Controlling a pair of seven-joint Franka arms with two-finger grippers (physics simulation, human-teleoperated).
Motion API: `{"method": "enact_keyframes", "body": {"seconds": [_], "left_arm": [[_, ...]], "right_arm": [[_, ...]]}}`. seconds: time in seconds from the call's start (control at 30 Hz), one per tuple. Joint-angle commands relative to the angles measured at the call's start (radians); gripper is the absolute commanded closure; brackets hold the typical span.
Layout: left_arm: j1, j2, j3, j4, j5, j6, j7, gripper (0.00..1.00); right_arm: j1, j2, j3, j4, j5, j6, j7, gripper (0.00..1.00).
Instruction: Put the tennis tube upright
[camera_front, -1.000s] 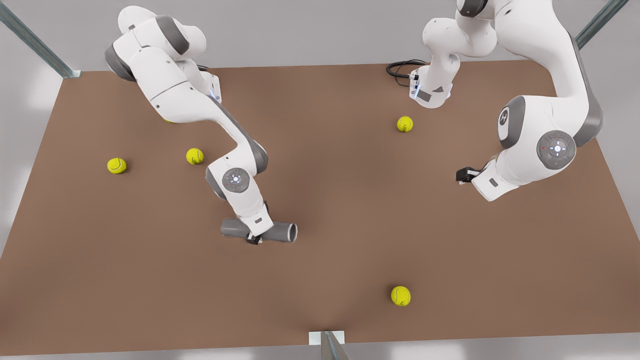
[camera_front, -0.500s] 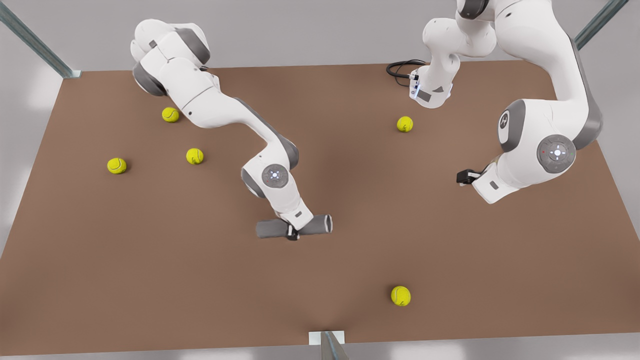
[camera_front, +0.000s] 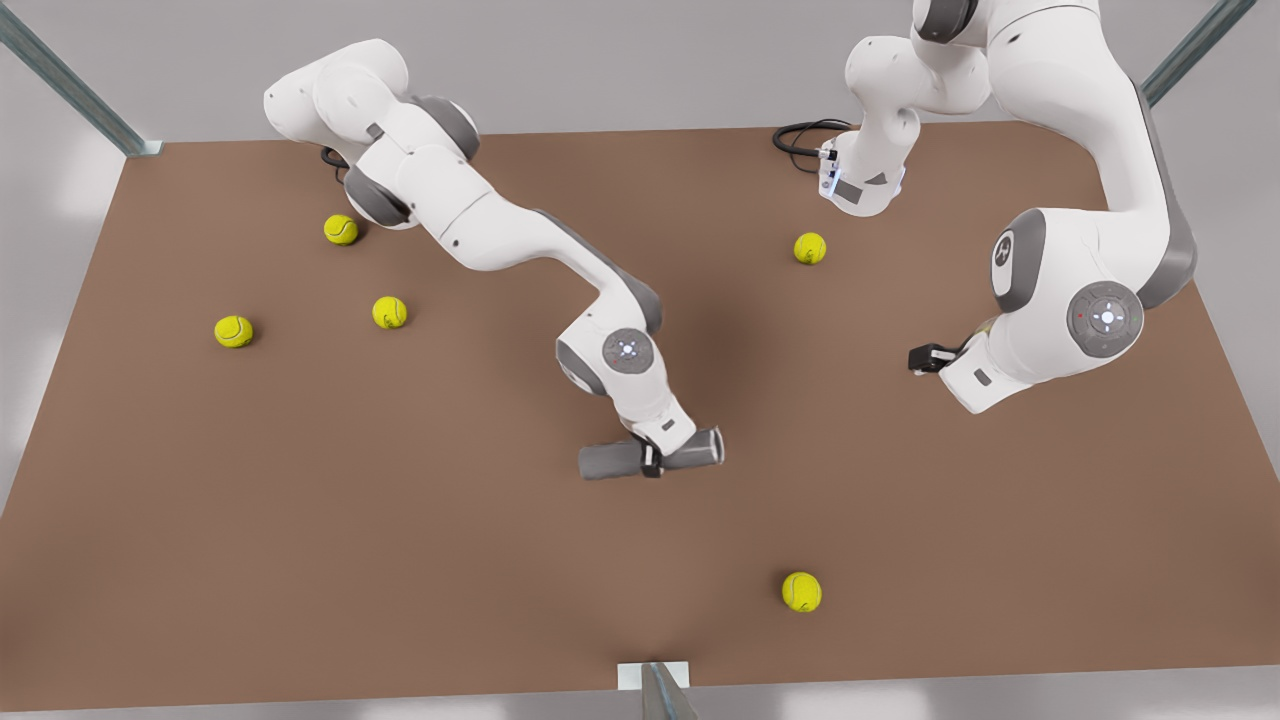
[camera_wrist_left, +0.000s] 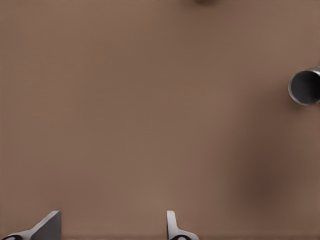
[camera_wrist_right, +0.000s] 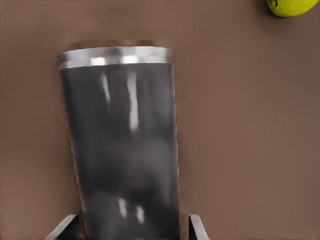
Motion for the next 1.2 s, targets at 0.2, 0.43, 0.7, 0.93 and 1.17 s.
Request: {"method": "enact_keyframes", "body": {"seconds": [0.2, 0.43, 0.7, 0.93, 1.17], "left_arm": [[0.000, 0.003, 0.000, 0.000, -0.001, 0.000, 0.000, 0.00], [0.179, 0.432, 0.006, 0.002, -1.086, 0.031, 0.012, 0.00], [0.215, 0.572, -0.123, -0.069, -1.297, 0.089, 0.614, 0.00], [0.164, 0.617, -0.166, -0.069, -1.372, 0.248, 0.601, 0.00], [0.106, 0.623, -0.173, -0.069, -1.480, 0.331, 0.555, 0.00]], "right_arm": [[-0.053, -0.074, 0.024, -0.003, 0.207, -0.058, -0.003, 0.00], [-0.499, -0.852, -0.163, -0.583, 0.153, -0.532, 0.615, 0.00], [-0.482, -0.814, -0.145, -0.356, 0.102, -0.635, 0.722, 0.00], [-0.510, -0.815, -0.148, -0.330, 0.203, -0.644, 0.724, 0.00], [-0.502, -0.805, -0.147, -0.299, 0.219, -0.629, 0.722, 0.00]]}}
